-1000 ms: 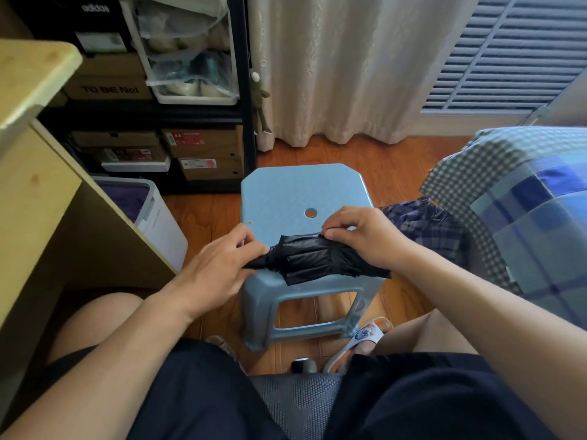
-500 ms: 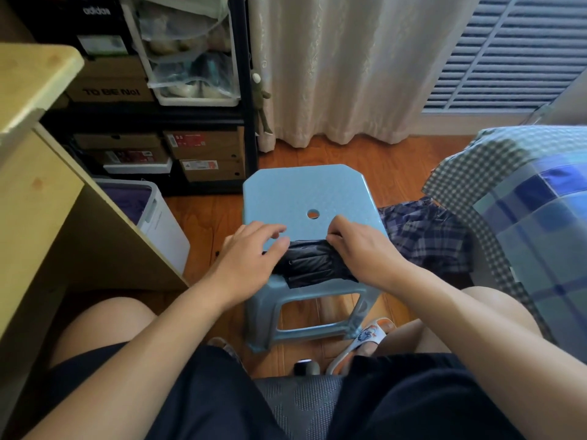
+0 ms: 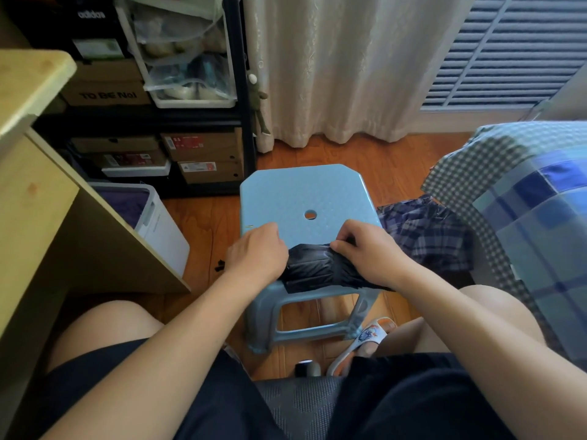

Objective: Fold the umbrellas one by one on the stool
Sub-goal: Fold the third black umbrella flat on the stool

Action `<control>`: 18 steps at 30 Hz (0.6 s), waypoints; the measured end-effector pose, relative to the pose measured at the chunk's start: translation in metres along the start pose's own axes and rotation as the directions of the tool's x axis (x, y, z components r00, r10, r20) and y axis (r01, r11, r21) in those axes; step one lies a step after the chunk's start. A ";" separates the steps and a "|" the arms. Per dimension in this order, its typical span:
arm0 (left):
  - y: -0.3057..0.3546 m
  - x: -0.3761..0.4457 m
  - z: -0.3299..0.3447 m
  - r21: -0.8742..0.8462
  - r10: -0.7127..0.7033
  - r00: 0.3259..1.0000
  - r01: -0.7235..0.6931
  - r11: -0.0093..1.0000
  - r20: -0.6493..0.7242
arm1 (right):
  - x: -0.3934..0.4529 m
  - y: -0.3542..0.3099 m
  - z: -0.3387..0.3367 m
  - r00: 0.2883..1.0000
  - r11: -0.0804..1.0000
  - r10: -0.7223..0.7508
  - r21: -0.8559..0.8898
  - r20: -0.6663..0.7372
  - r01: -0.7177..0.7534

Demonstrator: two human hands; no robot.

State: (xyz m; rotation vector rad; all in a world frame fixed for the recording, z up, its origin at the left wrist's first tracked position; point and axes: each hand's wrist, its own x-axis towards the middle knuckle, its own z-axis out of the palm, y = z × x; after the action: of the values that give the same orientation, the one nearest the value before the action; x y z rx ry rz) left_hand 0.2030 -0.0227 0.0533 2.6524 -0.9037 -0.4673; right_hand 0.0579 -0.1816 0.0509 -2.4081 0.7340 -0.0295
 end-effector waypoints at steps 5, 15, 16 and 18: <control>-0.025 0.000 -0.011 -0.134 0.109 0.990 -0.097 0.986 0.085 | 0.002 0.002 0.004 0.999 0.999 0.034 -0.007 -0.032 -0.035; -0.050 -0.011 -0.023 0.086 0.406 0.910 -0.399 0.913 -0.089 | 0.006 0.005 0.003 0.838 0.909 -0.415 -0.136 -0.354 0.393; -0.053 -0.011 -0.021 0.132 0.435 0.892 -0.419 0.898 -0.124 | 0.007 0.007 0.004 0.820 0.892 -0.452 -0.153 -0.351 0.426; -0.062 -0.010 -0.013 0.164 0.474 0.871 -0.452 0.877 -0.128 | 0.005 0.012 0.006 0.792 0.856 -0.516 -0.178 -0.327 0.485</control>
State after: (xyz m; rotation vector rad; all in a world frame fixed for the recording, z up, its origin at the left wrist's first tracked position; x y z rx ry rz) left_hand 0.2335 0.0323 0.0432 2.4096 -1.5030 -0.0703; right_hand 0.0576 -0.1888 0.0387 -2.6454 0.2201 -0.6951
